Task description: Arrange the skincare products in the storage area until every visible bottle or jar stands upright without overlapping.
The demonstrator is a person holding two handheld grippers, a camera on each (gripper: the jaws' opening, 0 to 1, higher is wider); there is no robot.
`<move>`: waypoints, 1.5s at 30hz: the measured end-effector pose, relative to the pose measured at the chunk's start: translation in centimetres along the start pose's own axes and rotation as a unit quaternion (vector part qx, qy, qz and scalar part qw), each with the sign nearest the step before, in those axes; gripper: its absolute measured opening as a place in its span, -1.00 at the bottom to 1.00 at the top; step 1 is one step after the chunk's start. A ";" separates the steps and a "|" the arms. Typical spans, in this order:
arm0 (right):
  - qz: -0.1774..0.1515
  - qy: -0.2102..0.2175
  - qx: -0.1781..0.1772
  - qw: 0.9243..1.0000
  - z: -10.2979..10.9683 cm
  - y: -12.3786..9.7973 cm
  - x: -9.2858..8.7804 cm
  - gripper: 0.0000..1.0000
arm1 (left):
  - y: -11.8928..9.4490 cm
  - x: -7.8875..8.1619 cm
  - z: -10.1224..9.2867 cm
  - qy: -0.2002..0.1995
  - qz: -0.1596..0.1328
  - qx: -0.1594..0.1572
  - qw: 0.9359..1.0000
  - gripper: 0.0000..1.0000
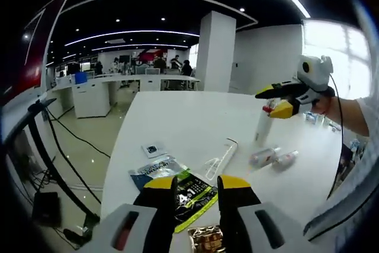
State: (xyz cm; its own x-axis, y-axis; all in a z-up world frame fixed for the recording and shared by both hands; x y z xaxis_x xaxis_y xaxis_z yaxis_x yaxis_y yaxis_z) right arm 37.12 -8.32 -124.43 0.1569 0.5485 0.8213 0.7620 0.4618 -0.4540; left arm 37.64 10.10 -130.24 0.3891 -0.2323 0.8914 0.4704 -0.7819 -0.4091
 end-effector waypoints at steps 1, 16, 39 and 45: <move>0.004 -0.006 0.006 1.000 0.0 0.3 0.0 -0.25 | -0.1 0.0 0.0 -0.001 0.000 -0.001 1.000 -0.44; 0.103 -0.056 0.098 0.988 0.3 4.3 -2.9 -0.29 | 0.1 -0.2 0.2 0.013 0.010 -0.015 1.000 -0.44; 0.298 -0.145 0.189 0.924 0.2 8.7 -11.1 -0.41 | -0.4 -0.5 0.4 0.015 0.018 -0.017 1.000 -0.44; 0.343 -0.176 0.218 0.896 0.0 8.6 -12.6 -0.42 | -0.4 -1.0 0.6 0.010 0.024 -0.016 1.000 -0.44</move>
State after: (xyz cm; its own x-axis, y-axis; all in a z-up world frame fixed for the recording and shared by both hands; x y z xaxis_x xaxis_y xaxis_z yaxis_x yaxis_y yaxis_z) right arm 41.68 -11.24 -138.75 0.2280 0.9583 0.1721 0.2311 0.1184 -0.9657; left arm 37.58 11.01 -131.06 0.3949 -0.2806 0.8748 0.4253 -0.7882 -0.4448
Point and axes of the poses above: the point that each gripper's makers call its tool centre point, and the gripper's own axes: y roughly forward along the fingers, z roughly to its left, x roughly out of its top, the point moved 1 cm from there along -y, roughly backward along the fingers, and after that the axes turned 3 degrees about -x, right-handed, at the moved point
